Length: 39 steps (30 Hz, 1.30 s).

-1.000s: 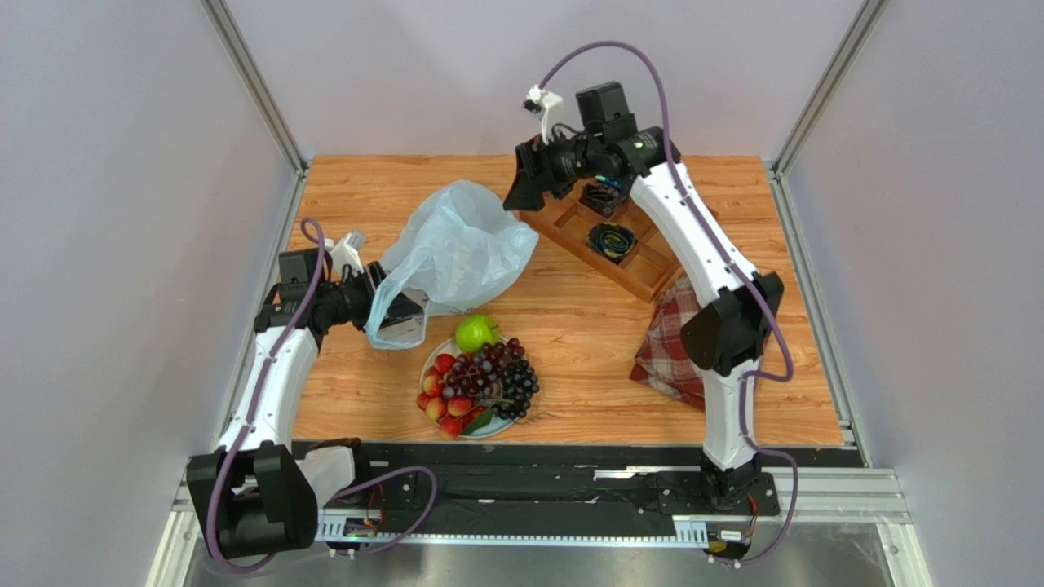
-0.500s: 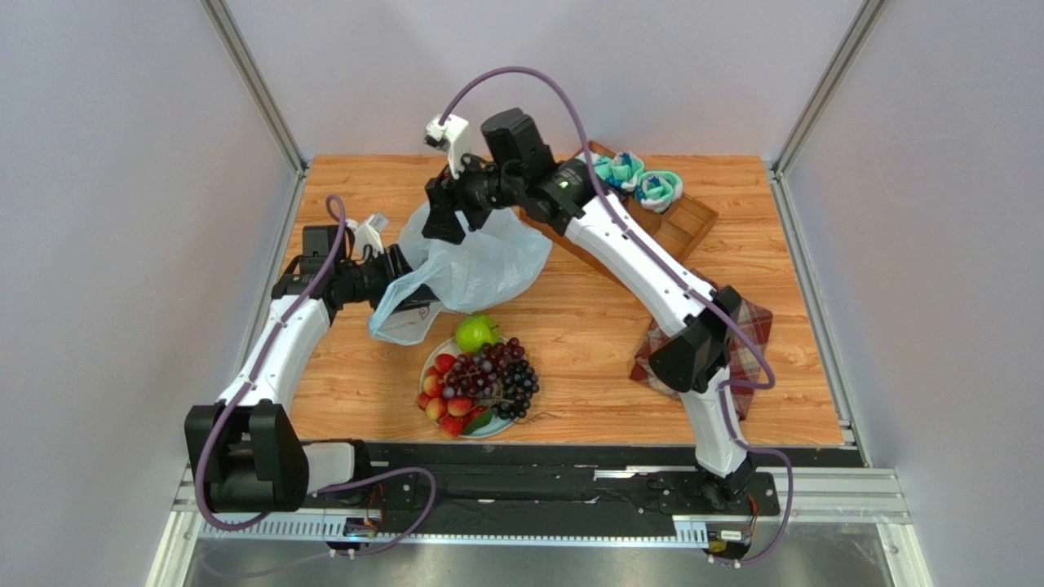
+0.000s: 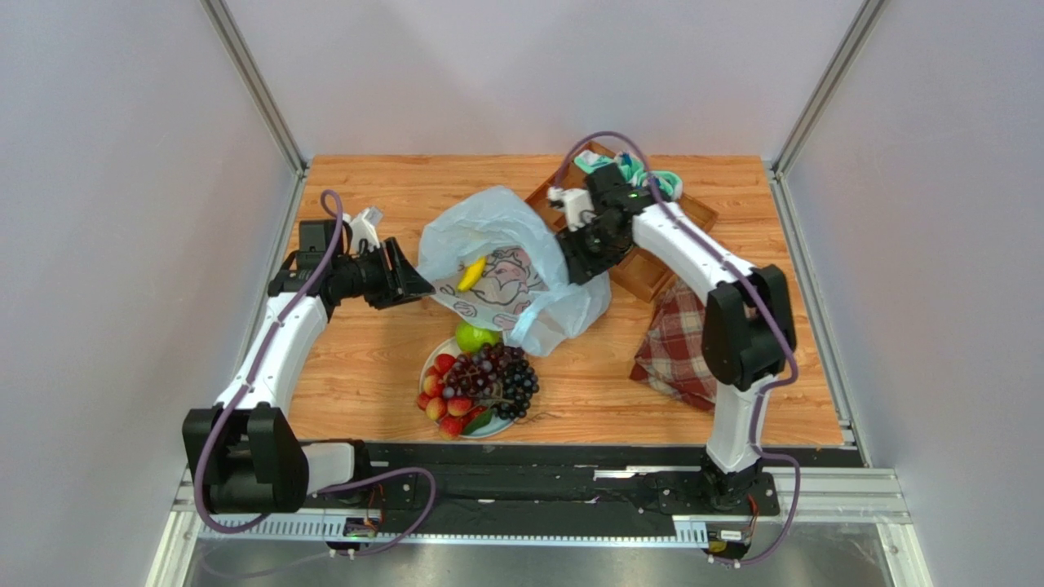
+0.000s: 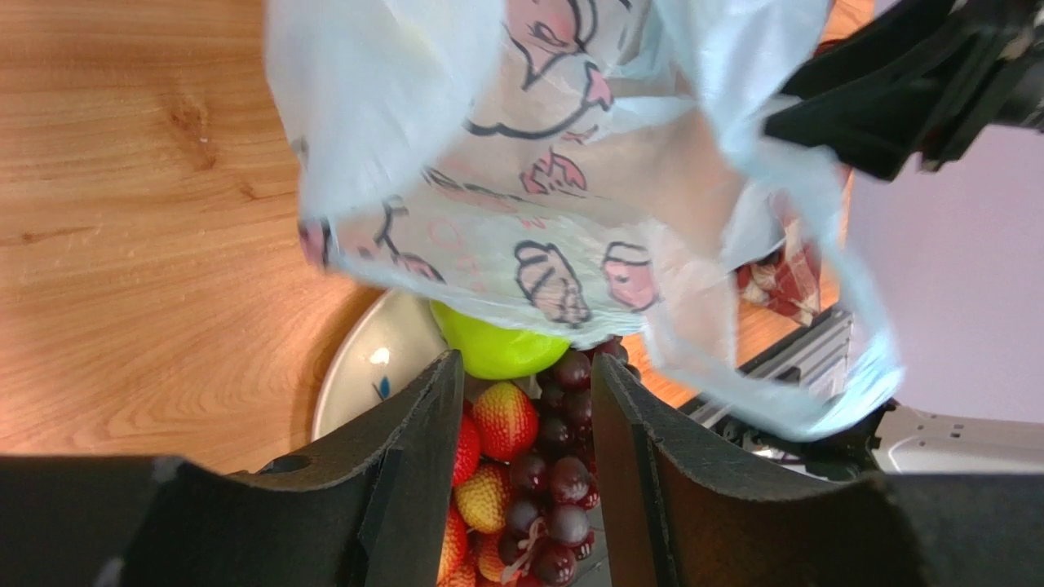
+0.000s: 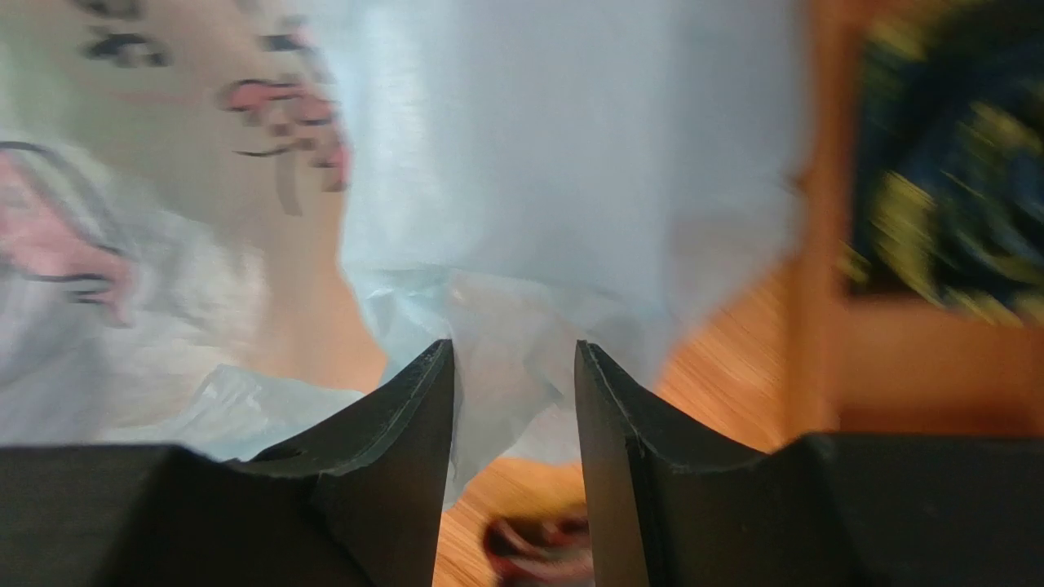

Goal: Take the fake fruits out of the plastic bag
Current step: Adjust the plastic bag at the center of the board.

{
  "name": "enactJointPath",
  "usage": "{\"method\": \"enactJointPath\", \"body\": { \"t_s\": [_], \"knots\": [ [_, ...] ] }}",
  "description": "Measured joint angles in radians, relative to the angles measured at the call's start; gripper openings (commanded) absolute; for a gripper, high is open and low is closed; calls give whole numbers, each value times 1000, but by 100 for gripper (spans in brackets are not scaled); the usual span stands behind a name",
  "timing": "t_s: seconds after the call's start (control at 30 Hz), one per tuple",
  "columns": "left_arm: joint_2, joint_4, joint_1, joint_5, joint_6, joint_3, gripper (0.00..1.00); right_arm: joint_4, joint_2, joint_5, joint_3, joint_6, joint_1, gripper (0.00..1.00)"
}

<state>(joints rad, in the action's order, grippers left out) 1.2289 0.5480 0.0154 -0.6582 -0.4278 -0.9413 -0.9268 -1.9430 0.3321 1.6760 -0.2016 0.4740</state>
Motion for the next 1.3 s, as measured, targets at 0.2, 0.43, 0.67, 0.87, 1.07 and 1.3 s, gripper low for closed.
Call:
{"method": "enactJointPath", "body": {
  "t_s": [0.2, 0.43, 0.67, 0.87, 1.07, 1.3],
  "knots": [
    [110, -6, -7, -7, 8, -51, 52, 24, 207, -93, -225, -43, -154, 44],
    [184, -8, -8, -13, 20, -166, 53, -71, 573, -149, -525, -112, -124, 57],
    [270, -5, -8, -21, 72, -335, 78, -87, 571, -101, -209, -132, -112, 65],
    [383, 51, -67, -42, 136, -389, 81, -21, 452, 26, 7, -166, -27, 54],
    [479, 156, -148, -10, 238, -430, 81, -65, 341, 96, -92, -242, 62, 51],
    [559, 211, -217, 43, 285, -460, 7, -118, 411, 91, -336, -304, 62, 51]
  ]
}}
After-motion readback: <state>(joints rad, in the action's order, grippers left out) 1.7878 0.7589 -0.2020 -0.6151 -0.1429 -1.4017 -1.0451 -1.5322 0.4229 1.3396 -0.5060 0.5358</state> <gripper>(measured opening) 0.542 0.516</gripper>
